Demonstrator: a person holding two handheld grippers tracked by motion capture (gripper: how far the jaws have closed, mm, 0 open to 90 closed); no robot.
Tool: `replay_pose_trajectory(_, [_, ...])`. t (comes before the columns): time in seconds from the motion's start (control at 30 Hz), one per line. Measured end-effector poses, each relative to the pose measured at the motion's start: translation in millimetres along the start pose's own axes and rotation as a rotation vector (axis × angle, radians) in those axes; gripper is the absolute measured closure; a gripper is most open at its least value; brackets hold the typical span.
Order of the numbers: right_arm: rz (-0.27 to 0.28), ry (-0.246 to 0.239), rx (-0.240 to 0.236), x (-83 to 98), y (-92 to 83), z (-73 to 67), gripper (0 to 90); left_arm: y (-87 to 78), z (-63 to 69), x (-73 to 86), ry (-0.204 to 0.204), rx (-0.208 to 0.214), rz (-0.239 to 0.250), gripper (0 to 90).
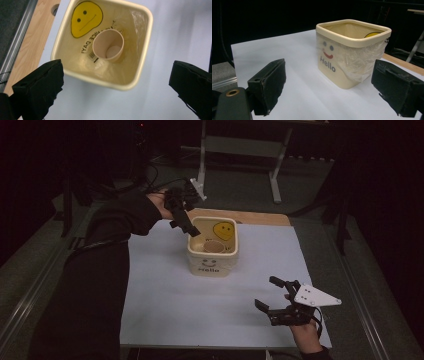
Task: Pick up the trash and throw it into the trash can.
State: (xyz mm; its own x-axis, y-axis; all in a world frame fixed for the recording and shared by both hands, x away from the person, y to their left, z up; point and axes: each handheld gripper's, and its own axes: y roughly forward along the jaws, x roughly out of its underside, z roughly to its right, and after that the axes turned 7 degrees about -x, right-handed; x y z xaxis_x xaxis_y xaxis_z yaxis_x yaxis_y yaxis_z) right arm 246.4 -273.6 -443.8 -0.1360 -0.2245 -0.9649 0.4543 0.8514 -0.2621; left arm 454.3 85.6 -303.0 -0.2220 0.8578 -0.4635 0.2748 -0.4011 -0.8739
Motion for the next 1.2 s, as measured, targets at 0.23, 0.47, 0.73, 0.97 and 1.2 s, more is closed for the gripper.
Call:
replay_pose_trajectory(0.23, [-0.005, -0.002, 0.007, 0.3, 0.8, 0.6, 12.1, -16.1, 6.3, 24.7, -0.039, -0.006, 0.022, 0.3])
replay_pose_trajectory(0.47, [-0.01, -0.001, 0.01, 0.5, 1.5, 0.9, 12.7, -26.3, 13.3, 48.2, -0.062, -0.017, 0.059, 0.3])
replay_pose_trajectory(0.73, [-0.015, -0.008, 0.018, 0.0, 1.9, -0.4, 13.0, -23.1, 23.2, 74.8, -0.092, -0.011, 0.06, 0.3])
replay_pose_trajectory(0.97, [-0.011, 0.001, 0.023, 0.6, 1.2, 0.8, 12.8, -22.7, 34.3, 94.0, -0.119, -0.018, 0.099, 0.3])
replay_pose_trajectory(1.2, [-0.008, 0.004, 0.037, 1.2, 1.7, 1.1, 11.8, -20.1, 44.5, 106.8, -0.127, -0.016, 0.101, 0.3])
